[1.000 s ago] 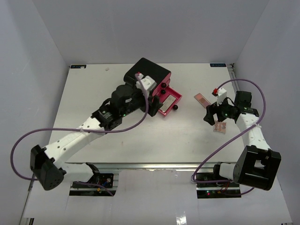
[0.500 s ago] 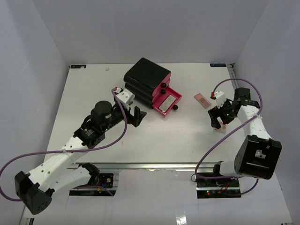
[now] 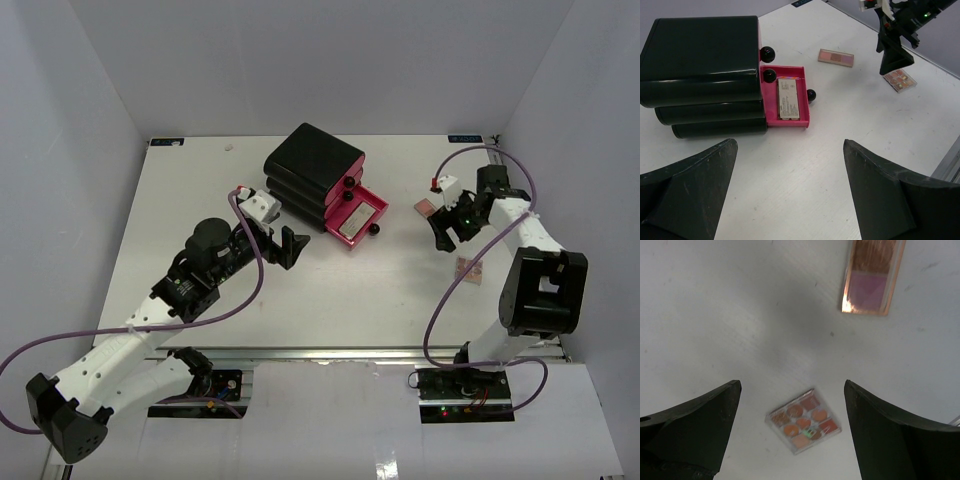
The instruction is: Organize the makeup
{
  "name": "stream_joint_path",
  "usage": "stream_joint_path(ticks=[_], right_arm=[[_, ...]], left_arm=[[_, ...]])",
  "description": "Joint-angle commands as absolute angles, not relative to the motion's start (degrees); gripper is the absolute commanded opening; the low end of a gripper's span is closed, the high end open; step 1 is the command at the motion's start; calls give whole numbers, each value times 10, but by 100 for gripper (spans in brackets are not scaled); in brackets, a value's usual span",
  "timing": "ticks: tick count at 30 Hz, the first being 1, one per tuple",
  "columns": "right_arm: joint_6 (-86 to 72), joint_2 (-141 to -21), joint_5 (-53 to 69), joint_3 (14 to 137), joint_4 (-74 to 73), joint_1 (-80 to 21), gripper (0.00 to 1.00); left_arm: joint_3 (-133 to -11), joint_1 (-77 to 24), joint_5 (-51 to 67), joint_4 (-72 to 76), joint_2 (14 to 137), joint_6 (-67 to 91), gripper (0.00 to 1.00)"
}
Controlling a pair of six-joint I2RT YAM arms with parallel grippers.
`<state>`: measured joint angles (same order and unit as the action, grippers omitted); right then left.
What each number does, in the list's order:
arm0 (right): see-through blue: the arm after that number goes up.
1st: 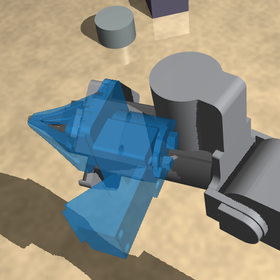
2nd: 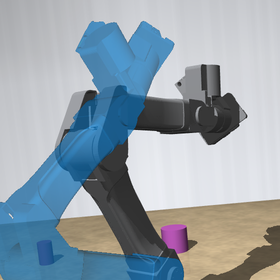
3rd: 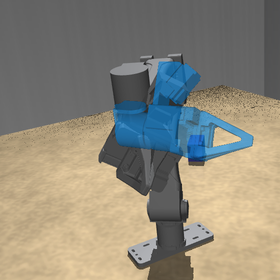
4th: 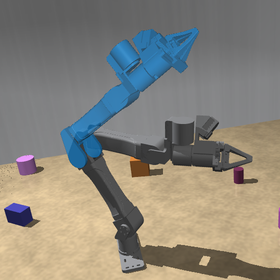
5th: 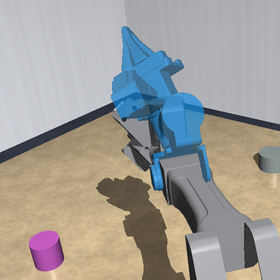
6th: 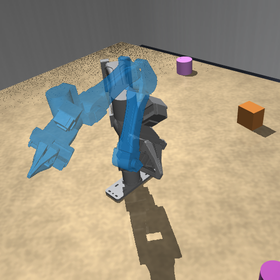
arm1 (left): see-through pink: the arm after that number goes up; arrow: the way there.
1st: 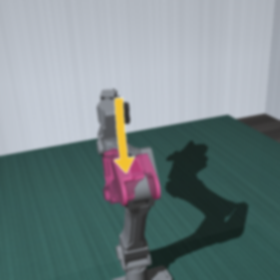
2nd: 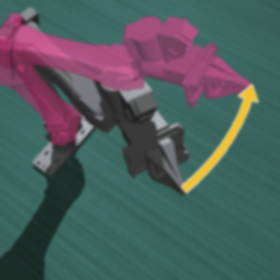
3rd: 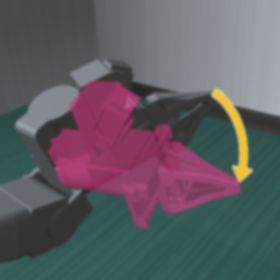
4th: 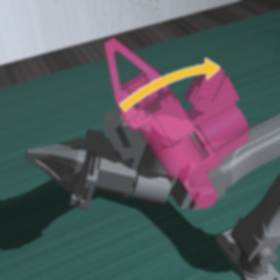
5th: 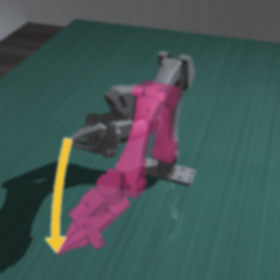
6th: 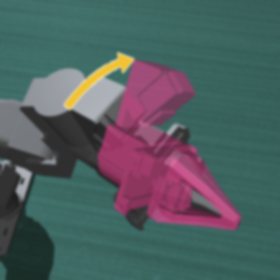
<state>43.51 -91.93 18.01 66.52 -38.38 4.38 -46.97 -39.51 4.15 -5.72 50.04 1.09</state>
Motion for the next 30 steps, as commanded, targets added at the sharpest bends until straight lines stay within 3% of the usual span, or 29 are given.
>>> stream_joint_path(ticks=[1,10,30], right_arm=[[363,-988,103,717,-277,1,90],[328,-1091,3,807,-238,-36,90],[352,-1233,90,964,-330,-25,90]], left_arm=[[-460,-386,26,-50,502,4,98],[-458,-371,27,-47,513,3,98],[-454,-355,26,-46,530,3,98]])
